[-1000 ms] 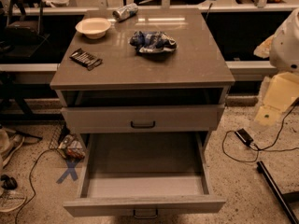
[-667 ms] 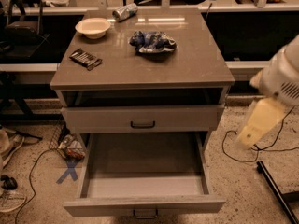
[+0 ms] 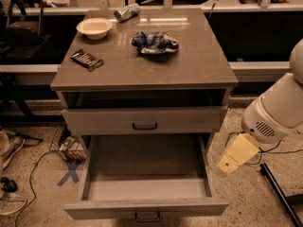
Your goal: Close middle drawer
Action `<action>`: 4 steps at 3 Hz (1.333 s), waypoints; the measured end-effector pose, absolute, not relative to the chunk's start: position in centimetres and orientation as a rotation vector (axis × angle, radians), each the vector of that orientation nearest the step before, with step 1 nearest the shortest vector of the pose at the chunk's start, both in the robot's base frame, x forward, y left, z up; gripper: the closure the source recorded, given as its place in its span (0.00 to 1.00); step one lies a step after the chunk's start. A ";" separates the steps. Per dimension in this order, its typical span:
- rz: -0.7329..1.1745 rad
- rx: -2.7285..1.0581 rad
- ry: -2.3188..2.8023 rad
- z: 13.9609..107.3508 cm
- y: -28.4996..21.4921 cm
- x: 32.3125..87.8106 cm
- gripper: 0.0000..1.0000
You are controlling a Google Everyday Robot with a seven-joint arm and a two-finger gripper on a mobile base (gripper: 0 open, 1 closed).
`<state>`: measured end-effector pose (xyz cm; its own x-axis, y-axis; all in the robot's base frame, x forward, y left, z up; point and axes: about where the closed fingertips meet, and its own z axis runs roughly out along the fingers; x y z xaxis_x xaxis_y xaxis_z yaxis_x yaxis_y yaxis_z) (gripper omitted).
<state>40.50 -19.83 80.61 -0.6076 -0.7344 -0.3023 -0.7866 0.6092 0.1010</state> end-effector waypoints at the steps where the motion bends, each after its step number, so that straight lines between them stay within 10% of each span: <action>1: 0.330 -1.252 2.605 80.6 -19.8 40.5 0.00; 4: 0.702 -0.980 2.820 61.2 -18.6 35.6 0.00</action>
Offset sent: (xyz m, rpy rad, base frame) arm -0.0160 0.0042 -0.0845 0.1135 0.1632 -0.0592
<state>35.58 -18.64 61.23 -0.7934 -0.5697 -0.2143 -0.6037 0.6914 0.3968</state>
